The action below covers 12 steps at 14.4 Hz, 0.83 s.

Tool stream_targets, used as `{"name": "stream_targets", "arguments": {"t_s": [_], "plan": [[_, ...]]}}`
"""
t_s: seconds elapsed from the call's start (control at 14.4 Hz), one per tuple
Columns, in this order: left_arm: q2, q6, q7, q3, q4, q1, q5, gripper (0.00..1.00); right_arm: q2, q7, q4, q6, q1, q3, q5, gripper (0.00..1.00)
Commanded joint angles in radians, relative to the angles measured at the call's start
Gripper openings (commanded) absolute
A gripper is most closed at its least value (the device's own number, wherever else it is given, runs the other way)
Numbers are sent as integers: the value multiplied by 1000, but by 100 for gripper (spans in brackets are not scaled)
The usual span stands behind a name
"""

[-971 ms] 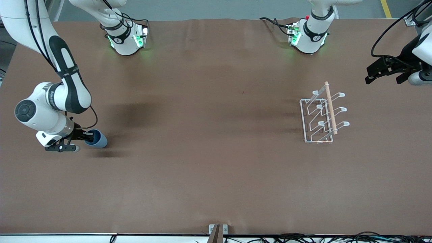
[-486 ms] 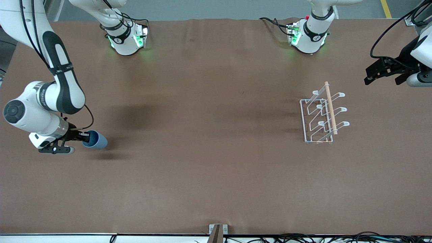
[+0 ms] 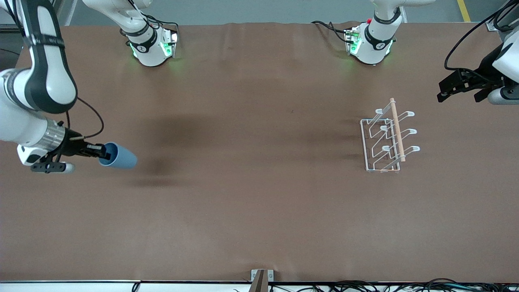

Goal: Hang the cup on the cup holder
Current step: 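Lift the cup with the right gripper while the left gripper approaches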

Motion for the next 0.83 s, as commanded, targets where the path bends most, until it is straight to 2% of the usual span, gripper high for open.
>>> {"name": "stream_targets", "arguments": {"t_s": [0.0, 0.07, 0.28, 0.42, 0.62, 0.76], "plan": [[8, -2, 5, -2, 17, 5, 16, 100, -59, -5, -35, -74, 69, 1, 102, 0], [8, -2, 10, -2, 17, 5, 18, 100, -63, 0, -38, -80, 102, 2, 133, 0], [20, -2, 65, -4, 39, -3, 15, 100, -60, -3, -64, -134, 167, 2, 346, 0], [22, -2, 233, -5, 42, -15, 9, 100, -59, 1, -71, -143, 218, 2, 450, 0], [40, 1, 405, -31, 66, -28, -3, 99, -18, 0, -93, -140, 290, 2, 666, 0], [54, 2, 624, -56, 69, -49, -22, 99, 5, 0, -93, -136, 359, 1, 790, 0]]}}
